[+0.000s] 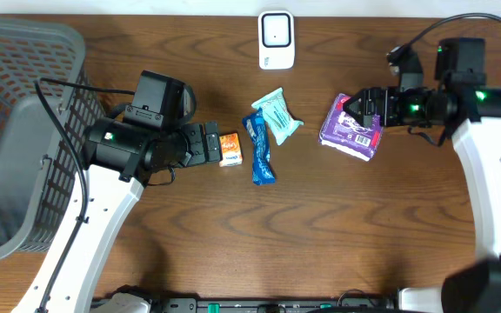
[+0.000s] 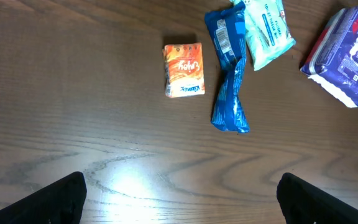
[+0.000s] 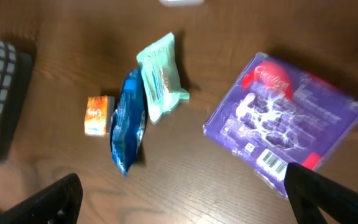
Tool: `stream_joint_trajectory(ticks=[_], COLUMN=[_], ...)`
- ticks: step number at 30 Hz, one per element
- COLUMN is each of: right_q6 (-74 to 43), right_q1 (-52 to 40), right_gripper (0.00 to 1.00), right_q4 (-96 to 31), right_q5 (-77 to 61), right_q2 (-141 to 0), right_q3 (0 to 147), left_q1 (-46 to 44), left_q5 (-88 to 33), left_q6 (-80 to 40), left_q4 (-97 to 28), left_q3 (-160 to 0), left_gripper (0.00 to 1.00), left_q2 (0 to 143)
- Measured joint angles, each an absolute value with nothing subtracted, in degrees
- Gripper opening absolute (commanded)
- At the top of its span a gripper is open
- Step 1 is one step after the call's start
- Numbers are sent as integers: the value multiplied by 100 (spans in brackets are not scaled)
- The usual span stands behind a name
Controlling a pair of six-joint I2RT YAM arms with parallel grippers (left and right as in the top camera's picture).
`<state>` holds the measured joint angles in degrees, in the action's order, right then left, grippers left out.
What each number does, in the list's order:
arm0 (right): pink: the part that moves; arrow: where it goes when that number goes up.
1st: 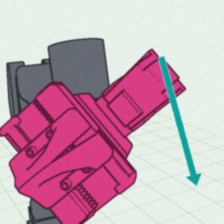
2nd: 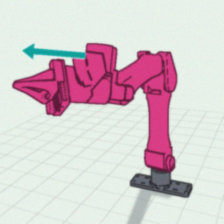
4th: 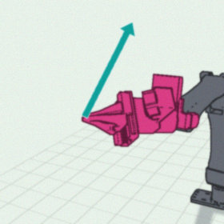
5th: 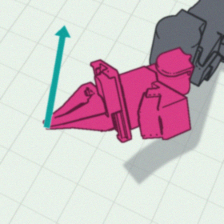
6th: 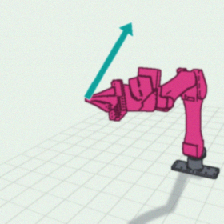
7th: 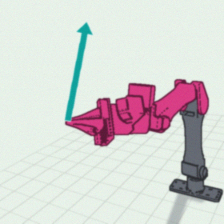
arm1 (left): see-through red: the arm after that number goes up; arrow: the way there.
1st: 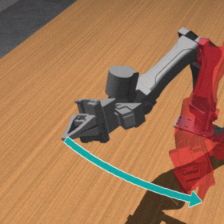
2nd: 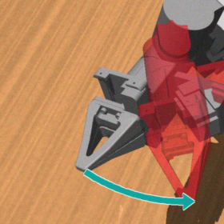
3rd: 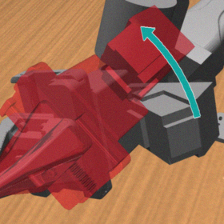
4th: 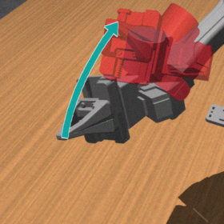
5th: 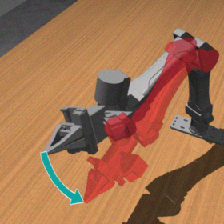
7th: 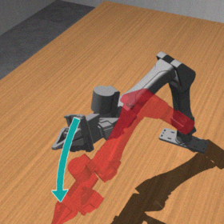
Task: Scan the item barcode
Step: 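Reach the right gripper to the purple pack and grasp it, then lift the purple pack with the right gripper toward the scanner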
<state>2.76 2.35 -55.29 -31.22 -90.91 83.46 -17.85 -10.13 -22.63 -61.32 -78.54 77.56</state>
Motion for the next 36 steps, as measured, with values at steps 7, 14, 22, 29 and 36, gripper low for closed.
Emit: stream_joint_trajectory(ticks=[7,14,22,29,36], right_q6=[-370,-764,-593,-75,215], right_q1=[631,1680,1660,1660,1660], right_gripper=[99,99,77,52,1], right_q4=[-5572,-5540,-5242,-5103,-4995], right_q5=[-2689,-2552,-2926,-3811,-4565], right_q2=[-9727,-10237,-11347,-12239,-12427], right_q3=[8359,8372,8374,8374,8442], left_q1=[-1785,-1785,-1785,-1785,-1785], left_q5=[-1011,-1013,-1013,-1013,-1013], left_q6=[-2263,-2263,-2263,-2263,-2263], left_q4=[-6134,-6134,-6134,-6132,-6132], left_q3=[-7854,-7854,-7854,-7854,-7854], left_gripper=[98,98,98,98,98], left_q2=[7756,7756,7756,7756,7756])
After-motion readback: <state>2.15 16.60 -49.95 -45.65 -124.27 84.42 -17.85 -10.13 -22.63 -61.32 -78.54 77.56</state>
